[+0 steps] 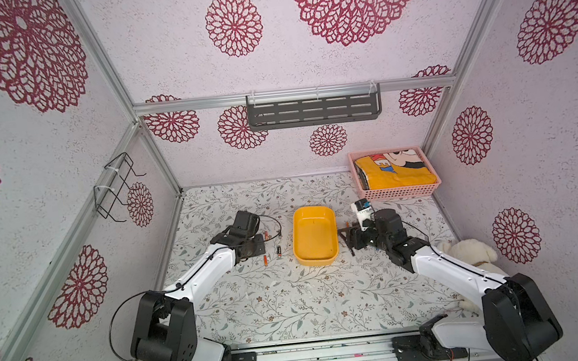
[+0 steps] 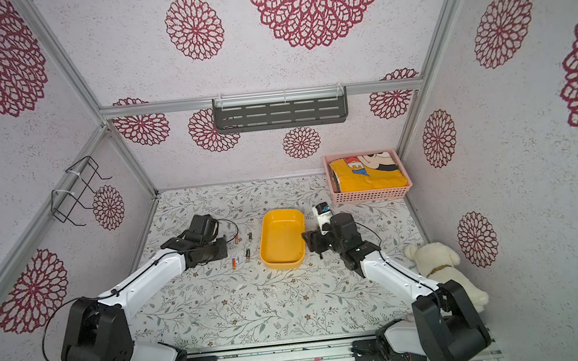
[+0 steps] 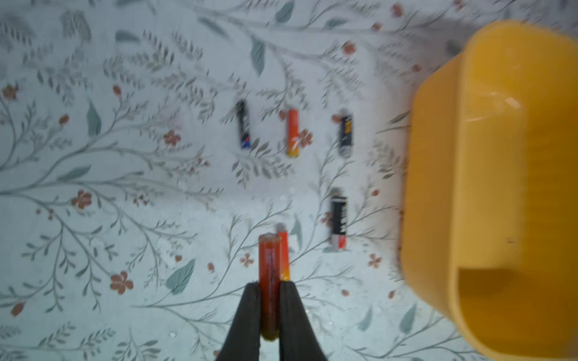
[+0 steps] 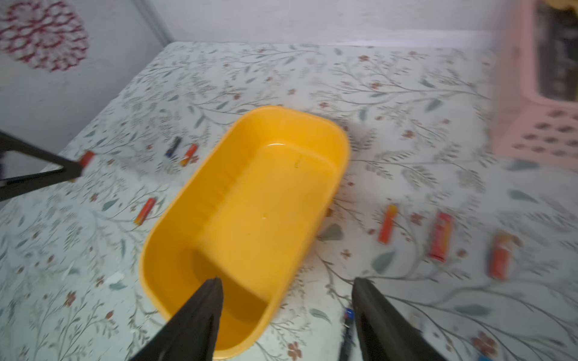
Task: Take the batteries out of the storage box
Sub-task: Place the battery at the center of the board.
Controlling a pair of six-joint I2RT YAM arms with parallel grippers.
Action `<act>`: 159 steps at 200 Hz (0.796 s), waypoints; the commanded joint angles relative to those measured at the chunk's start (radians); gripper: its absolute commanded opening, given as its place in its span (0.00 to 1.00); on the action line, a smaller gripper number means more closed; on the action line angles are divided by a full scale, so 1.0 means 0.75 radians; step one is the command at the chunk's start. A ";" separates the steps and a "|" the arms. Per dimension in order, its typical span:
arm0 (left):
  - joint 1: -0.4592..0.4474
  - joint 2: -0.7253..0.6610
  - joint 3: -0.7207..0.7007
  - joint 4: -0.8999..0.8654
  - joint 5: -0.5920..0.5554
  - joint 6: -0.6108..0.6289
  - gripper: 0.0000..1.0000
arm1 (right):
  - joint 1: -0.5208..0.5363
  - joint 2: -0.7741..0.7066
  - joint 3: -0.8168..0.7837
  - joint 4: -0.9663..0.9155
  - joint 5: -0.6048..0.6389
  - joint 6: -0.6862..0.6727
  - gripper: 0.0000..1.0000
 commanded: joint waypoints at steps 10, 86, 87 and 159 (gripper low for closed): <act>0.048 -0.035 -0.125 0.085 0.069 -0.019 0.00 | 0.142 0.027 0.006 0.163 -0.019 -0.164 0.73; 0.051 0.164 -0.111 0.168 0.072 -0.001 0.00 | 0.272 0.056 0.004 0.202 0.099 -0.247 0.75; 0.051 0.168 -0.110 0.168 0.070 -0.001 0.00 | 0.273 0.055 0.004 0.202 0.103 -0.247 0.75; 0.050 0.282 -0.033 0.189 0.003 0.039 0.04 | 0.276 -0.014 -0.075 0.263 0.385 -0.211 0.76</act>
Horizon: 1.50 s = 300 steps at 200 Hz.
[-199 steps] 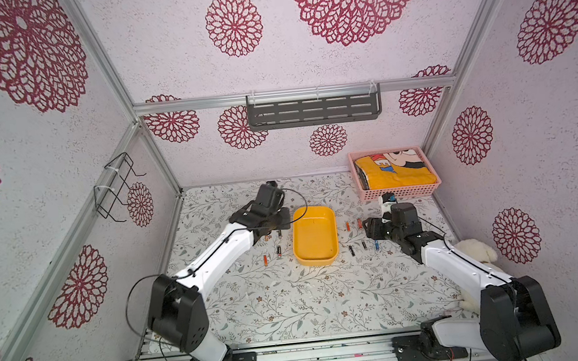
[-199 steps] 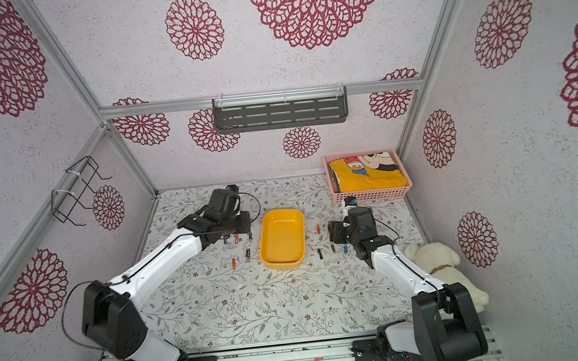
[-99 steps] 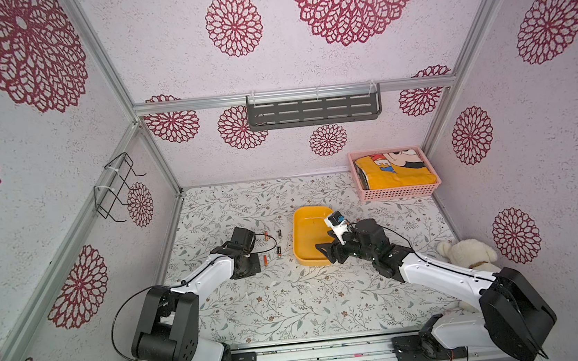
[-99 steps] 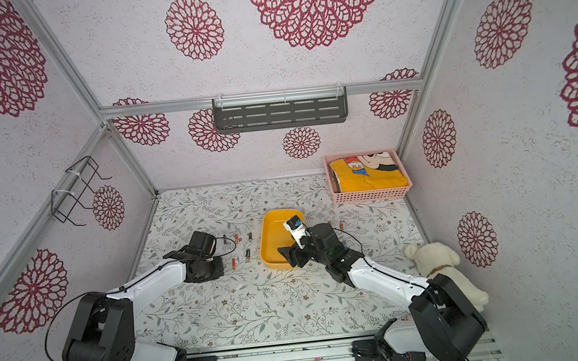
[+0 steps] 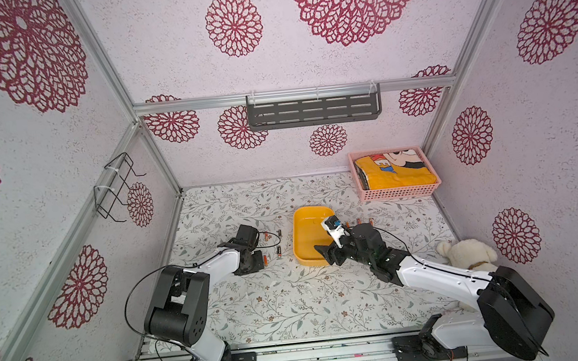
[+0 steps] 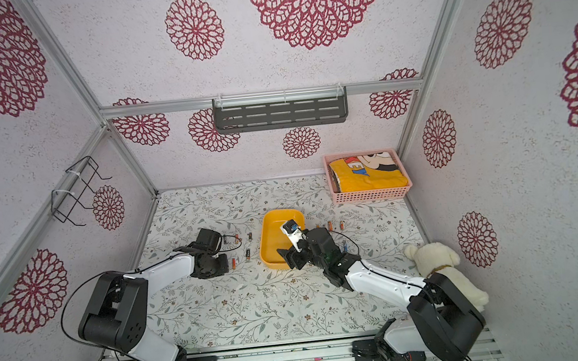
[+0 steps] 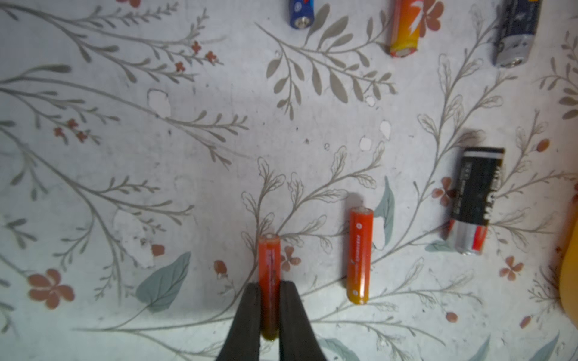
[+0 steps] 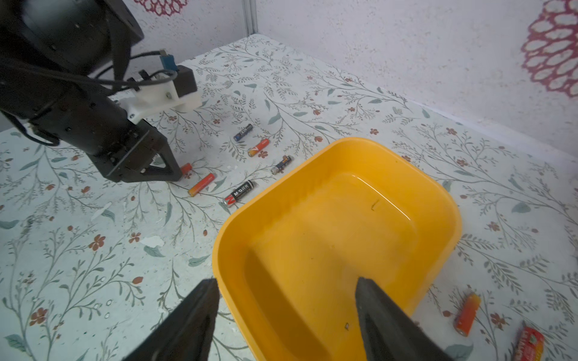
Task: Take the batteries out of the storage box
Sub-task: Place the battery at the center of the board, then reset both arms
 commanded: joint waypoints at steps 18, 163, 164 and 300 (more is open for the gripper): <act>0.009 0.082 0.072 0.033 -0.037 0.038 0.09 | 0.004 -0.093 -0.037 0.091 0.291 0.036 0.76; 0.021 -0.772 -0.197 0.377 -0.654 0.261 0.68 | -0.413 -0.386 -0.529 0.792 1.018 -0.066 0.99; 0.021 -0.784 -0.215 0.395 -0.668 0.267 0.70 | -0.420 -0.384 -0.533 0.799 1.018 -0.061 0.99; 0.574 -0.116 -0.863 2.315 -0.251 0.416 0.97 | -0.775 0.319 -0.750 1.698 0.441 -0.022 0.99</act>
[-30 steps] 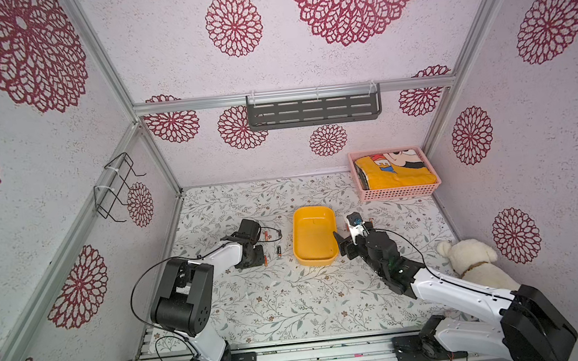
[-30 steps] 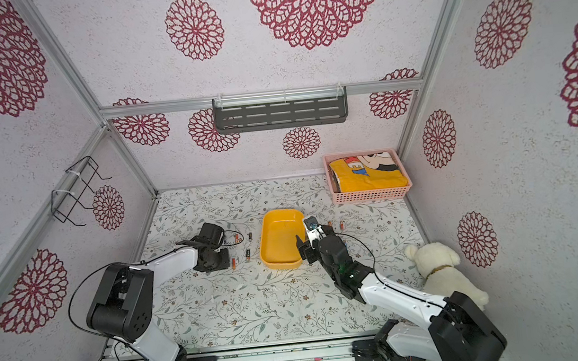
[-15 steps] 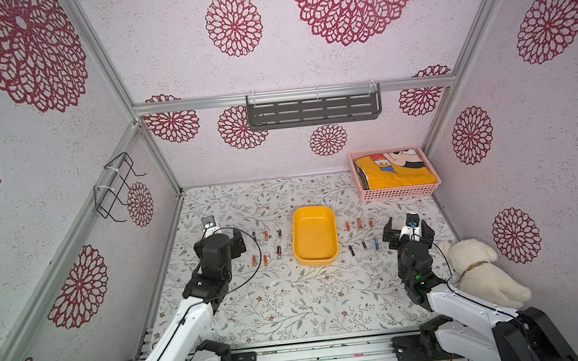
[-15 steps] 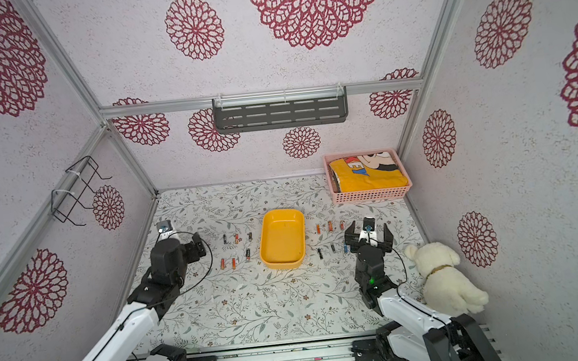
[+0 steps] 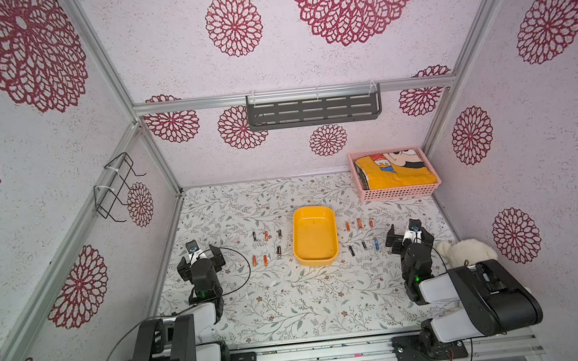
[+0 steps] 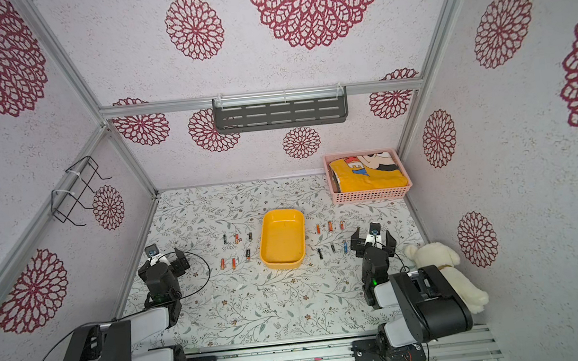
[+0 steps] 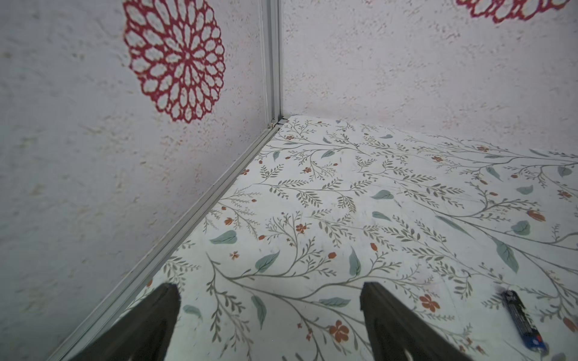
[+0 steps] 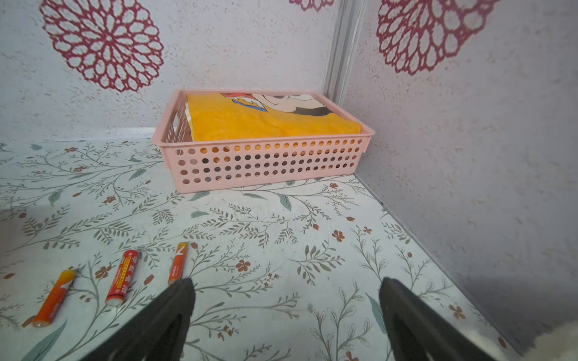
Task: Take the batteries out of the storage box
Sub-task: Reset both arms
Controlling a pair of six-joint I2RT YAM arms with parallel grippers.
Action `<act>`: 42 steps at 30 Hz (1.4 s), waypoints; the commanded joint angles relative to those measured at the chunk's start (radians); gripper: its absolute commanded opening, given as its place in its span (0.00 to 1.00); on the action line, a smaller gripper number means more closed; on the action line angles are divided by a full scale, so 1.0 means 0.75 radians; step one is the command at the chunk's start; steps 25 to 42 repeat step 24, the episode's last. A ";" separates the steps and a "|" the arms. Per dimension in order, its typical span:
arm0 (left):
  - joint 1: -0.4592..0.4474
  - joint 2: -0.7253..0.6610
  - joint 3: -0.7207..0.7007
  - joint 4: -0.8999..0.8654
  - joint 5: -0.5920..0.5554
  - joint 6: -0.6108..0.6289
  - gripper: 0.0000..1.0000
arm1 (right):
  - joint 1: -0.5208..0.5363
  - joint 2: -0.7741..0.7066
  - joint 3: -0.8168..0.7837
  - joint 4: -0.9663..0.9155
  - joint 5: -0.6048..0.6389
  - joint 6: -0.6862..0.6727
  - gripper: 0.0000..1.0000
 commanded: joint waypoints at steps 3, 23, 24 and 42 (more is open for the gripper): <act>0.085 0.287 -0.058 0.640 0.260 -0.046 0.97 | -0.020 0.096 -0.109 0.451 -0.228 -0.062 0.99; 0.068 0.204 0.270 -0.096 0.311 -0.007 0.97 | -0.080 0.070 0.074 0.073 -0.226 0.010 0.99; 0.070 0.205 0.271 -0.095 0.311 -0.007 0.97 | -0.077 0.071 0.072 0.075 -0.226 0.009 0.99; 0.070 0.205 0.271 -0.095 0.311 -0.007 0.97 | -0.077 0.071 0.072 0.075 -0.226 0.009 0.99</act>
